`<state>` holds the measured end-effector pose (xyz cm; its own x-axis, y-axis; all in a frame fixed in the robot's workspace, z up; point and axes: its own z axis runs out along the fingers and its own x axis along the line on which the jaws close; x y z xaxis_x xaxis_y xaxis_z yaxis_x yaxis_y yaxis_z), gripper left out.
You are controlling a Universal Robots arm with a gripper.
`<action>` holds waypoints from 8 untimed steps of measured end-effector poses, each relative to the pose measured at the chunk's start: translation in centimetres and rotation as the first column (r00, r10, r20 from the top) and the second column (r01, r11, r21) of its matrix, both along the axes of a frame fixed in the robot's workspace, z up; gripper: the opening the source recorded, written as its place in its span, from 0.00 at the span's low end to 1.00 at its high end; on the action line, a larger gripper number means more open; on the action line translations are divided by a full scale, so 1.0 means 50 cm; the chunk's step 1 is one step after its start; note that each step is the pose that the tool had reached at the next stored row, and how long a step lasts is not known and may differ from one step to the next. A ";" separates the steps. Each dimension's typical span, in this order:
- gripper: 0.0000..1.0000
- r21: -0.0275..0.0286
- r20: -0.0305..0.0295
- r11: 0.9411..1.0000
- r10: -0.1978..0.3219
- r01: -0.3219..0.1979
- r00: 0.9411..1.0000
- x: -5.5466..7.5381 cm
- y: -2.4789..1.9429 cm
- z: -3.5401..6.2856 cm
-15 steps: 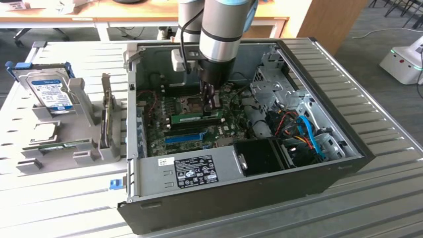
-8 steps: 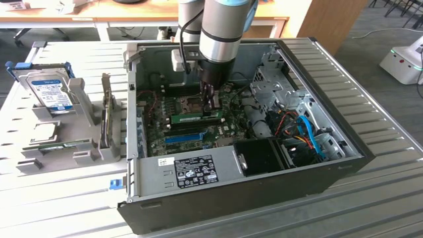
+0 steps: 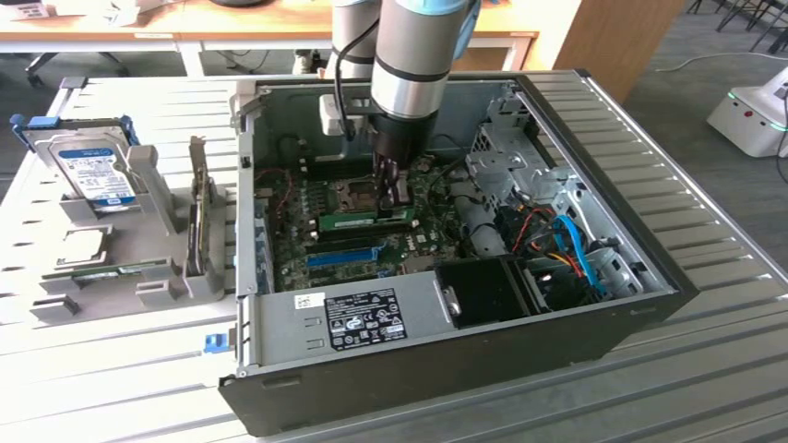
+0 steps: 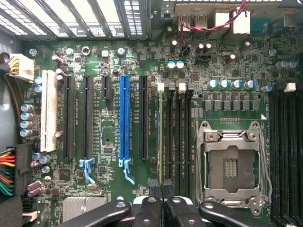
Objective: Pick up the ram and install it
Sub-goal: 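Insert the ram into the slot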
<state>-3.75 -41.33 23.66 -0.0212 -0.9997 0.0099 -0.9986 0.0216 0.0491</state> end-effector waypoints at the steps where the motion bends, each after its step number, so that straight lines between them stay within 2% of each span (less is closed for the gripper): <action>1: 0.12 0.000 0.000 1.000 0.000 0.000 1.000 0.000 -0.0001 -0.001; 8: 0.12 0.000 0.000 1.000 0.000 0.000 1.000 0.000 0.0012 -0.002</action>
